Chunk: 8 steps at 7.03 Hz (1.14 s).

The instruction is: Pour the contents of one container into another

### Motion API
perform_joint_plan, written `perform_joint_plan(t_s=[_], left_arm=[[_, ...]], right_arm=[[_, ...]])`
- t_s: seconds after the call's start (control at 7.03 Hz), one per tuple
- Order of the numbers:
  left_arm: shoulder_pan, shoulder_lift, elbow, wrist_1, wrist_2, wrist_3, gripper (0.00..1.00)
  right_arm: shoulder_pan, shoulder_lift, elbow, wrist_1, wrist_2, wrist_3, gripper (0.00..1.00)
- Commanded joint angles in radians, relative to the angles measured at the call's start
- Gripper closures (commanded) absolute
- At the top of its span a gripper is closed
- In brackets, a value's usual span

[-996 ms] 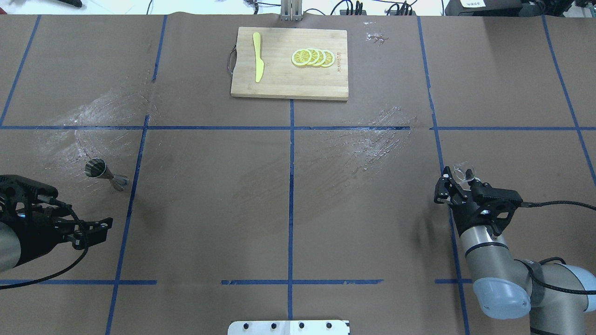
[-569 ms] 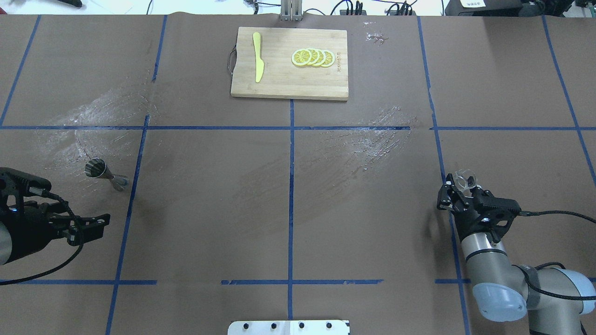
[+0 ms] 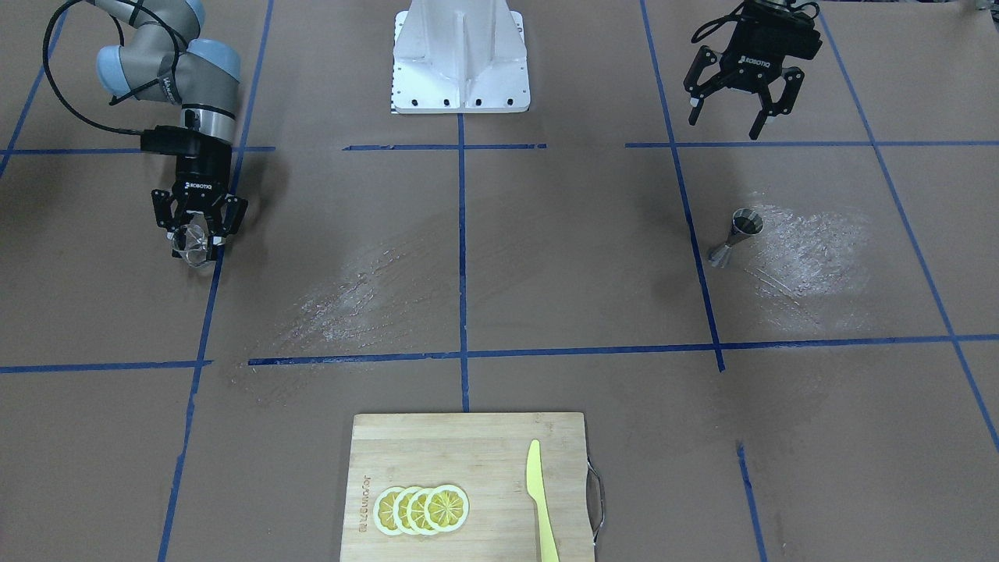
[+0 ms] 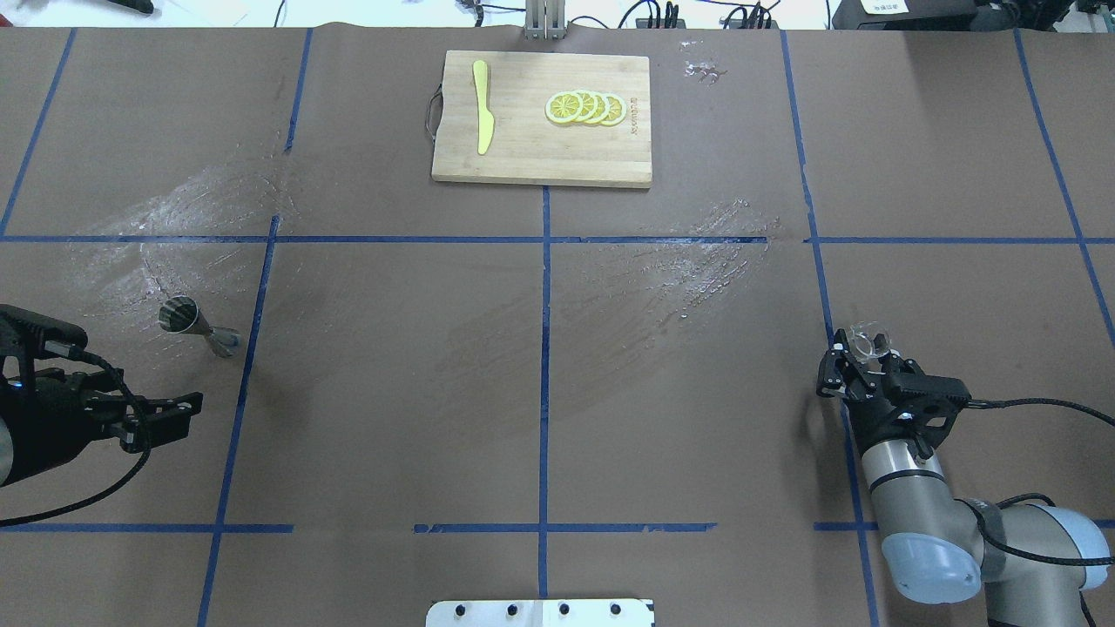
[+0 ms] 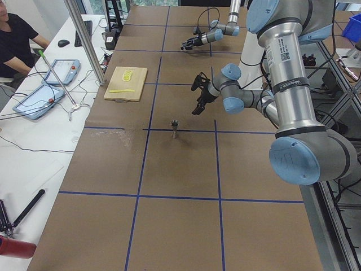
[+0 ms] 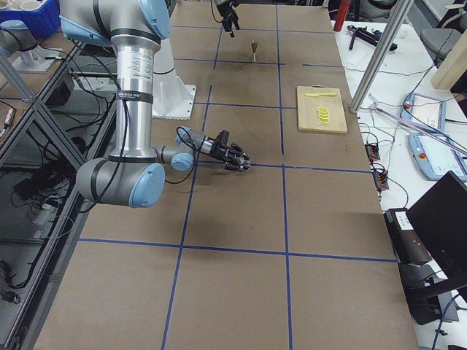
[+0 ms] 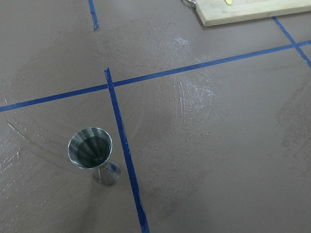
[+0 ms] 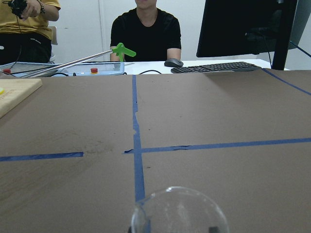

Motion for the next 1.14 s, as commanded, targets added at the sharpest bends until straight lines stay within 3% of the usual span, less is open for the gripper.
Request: perform_joint_plan(t_s=[0.0, 0.28, 0.71, 1.0], left_arm=[[-0.005, -0.002, 0.001, 0.0, -0.004, 0.002, 0.0], [-0.008, -0.003, 0.001, 0.002, -0.004, 0.002, 0.0], [-0.016, -0.023, 0.001, 0.002, -0.03, 0.002, 0.0], [-0.027, -0.029, -0.002, 0.009, -0.036, 0.002, 0.0]], right_arm=[[-0.001, 0.005, 0.001, 0.001, 0.002, 0.001, 0.19], [-0.001, 0.005, 0.004, 0.002, 0.002, 0.001, 0.02], [-0.005, -0.01, 0.011, 0.002, 0.011, -0.019, 0.0], [-0.034, -0.079, 0.115, 0.002, 0.052, -0.07, 0.0]])
